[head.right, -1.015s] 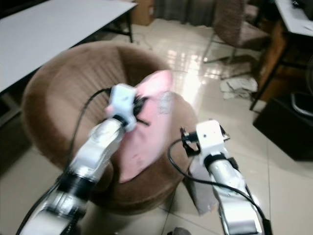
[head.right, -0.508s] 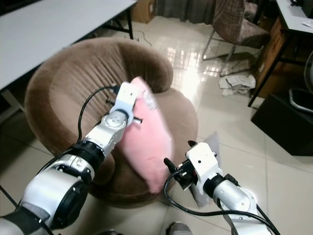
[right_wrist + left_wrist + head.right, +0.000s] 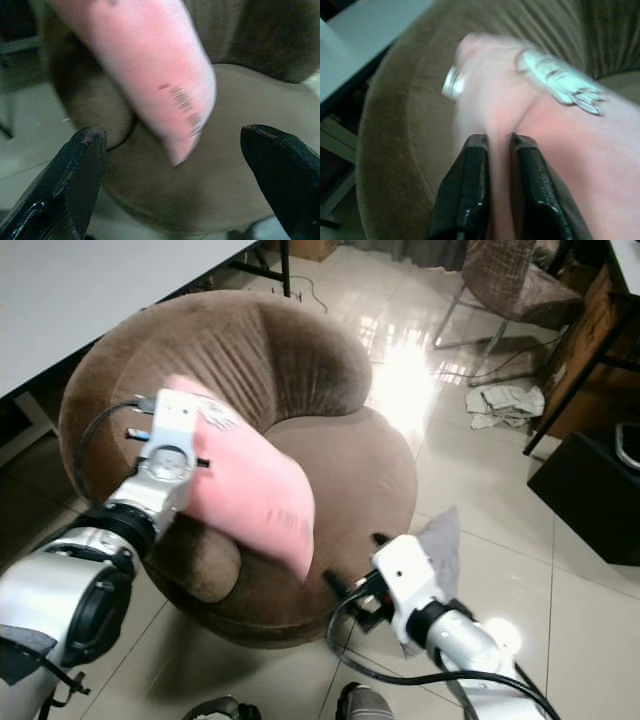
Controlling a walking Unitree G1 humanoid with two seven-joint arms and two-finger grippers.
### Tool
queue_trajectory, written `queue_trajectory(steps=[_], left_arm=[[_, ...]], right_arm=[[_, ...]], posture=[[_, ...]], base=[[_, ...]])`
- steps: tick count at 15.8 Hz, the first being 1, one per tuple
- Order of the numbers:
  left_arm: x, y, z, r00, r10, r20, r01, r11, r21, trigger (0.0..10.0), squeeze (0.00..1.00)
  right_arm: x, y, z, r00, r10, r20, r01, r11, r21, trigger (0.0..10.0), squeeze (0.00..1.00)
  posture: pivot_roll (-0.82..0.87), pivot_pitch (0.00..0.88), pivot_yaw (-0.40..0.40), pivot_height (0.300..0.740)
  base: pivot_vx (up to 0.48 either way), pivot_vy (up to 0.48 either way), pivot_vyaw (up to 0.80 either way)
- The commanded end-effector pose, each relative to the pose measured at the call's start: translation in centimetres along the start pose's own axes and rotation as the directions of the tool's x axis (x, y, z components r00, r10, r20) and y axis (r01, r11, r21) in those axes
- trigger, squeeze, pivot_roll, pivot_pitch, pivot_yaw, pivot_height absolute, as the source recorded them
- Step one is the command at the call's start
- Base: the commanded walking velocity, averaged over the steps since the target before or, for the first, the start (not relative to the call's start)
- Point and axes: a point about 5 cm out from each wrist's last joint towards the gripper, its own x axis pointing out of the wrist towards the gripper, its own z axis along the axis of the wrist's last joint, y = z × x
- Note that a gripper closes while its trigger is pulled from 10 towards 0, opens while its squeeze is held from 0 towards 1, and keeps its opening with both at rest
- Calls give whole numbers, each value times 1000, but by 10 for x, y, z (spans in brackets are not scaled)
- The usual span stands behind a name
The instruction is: Move the pillow to the sofa from floor
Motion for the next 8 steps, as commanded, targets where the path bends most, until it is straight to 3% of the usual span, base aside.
queue_trajectory(steps=[1,5,6,7,8], left_arm=[[3,7,17,997,43,58,-42,999,-17,10000,1000],[4,19,38,976,119,180,-108,992,-72,10000,1000],[3,22,42,968,139,209,-124,989,-81,10000,682],[4,28,48,956,165,244,-142,984,-107,10000,0],[4,34,51,950,173,261,-137,979,-150,10000,0]], right_arm=[[0,3,0,999,47,5,-47,999,1,10000,0],[3,-4,3,999,-15,30,15,1000,-14,10000,0],[4,-5,4,999,-28,38,28,1000,-14,10000,0],[7,-9,7,997,-56,51,58,998,-30,10000,0],[9,-14,10,992,-109,65,113,992,-57,10000,0]], posture=[[-120,134,43,740],[-116,95,38,740],[-113,91,39,740],[-110,88,41,740],[-103,94,40,740]], base=[[0,0,0],[0,0,0],[0,0,0],[0,0,0],[0,0,0]])
